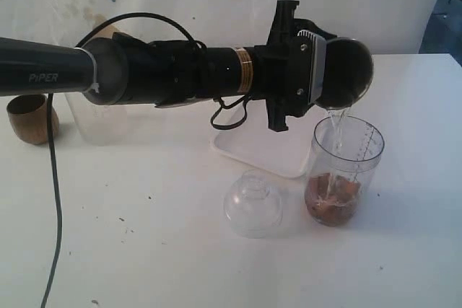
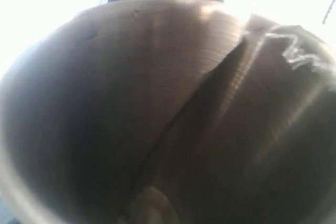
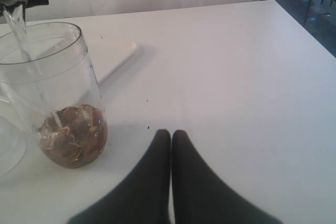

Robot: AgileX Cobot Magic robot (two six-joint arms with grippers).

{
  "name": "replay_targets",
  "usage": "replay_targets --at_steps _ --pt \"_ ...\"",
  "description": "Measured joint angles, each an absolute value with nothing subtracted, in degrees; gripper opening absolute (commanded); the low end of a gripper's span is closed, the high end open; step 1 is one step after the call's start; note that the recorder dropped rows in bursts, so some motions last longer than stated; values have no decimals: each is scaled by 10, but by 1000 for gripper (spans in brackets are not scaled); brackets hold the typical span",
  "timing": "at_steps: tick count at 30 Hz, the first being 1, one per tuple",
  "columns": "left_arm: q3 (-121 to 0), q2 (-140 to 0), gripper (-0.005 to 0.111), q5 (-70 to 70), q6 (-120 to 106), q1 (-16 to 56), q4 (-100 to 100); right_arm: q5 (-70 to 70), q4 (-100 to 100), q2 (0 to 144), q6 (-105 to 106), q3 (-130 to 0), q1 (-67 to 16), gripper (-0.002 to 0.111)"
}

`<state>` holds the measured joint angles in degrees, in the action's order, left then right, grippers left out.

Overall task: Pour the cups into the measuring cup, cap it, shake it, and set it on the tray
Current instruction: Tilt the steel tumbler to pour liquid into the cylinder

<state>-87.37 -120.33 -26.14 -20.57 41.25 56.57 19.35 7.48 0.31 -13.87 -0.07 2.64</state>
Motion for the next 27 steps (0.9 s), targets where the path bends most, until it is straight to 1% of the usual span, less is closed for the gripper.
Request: replay_targets --at_steps 19,24,27 --pt "-874 -1203 0 -261 -280 412 557 194 75 3 -139 -1 26 0" --pt "-874 -1203 0 -261 -372 412 557 194 75 3 -139 -1 26 0" --pt "-875 -1203 0 -261 -390 412 557 194 75 3 -139 -1 26 0"
